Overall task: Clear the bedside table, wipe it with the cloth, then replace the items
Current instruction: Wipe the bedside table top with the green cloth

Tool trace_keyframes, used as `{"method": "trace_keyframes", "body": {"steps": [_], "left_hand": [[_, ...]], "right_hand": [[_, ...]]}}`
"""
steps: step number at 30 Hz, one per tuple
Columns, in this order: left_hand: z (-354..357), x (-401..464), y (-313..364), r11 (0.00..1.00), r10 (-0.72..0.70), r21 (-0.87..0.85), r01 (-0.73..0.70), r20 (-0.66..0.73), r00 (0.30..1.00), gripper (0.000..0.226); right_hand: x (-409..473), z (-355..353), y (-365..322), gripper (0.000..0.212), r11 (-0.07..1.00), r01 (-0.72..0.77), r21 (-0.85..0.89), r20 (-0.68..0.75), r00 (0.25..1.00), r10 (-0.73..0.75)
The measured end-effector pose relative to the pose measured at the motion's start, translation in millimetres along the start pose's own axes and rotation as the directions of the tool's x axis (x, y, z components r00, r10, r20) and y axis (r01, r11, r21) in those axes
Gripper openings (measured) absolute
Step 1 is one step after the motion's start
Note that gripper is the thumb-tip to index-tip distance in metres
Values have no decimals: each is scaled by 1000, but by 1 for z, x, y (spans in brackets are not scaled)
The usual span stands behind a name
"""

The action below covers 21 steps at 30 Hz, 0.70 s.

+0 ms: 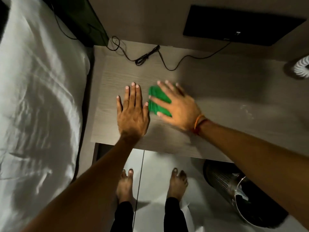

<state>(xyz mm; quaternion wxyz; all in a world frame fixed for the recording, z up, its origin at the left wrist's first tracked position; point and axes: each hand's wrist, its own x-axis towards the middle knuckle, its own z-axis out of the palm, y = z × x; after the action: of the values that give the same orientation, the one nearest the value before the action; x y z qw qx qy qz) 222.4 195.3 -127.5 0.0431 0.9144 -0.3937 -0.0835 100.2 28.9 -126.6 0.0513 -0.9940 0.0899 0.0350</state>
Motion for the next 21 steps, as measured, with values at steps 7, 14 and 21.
{"method": "trace_keyframes", "body": {"steps": [7,14,21], "left_hand": [[5,-1,23,1000,-24,0,24,-14,1000,66],[7,1,47,1000,17,17,-17,17,1000,72],[14,-8,87,985,158,61,-160,27,987,75]], "right_hand": [[-2,-2,23,64,954,-298,41,-58,952,300],[-121,16,-26,59,971,-229,68,-43,972,232],[-68,2,63,57,877,-478,48,-86,873,480]]}}
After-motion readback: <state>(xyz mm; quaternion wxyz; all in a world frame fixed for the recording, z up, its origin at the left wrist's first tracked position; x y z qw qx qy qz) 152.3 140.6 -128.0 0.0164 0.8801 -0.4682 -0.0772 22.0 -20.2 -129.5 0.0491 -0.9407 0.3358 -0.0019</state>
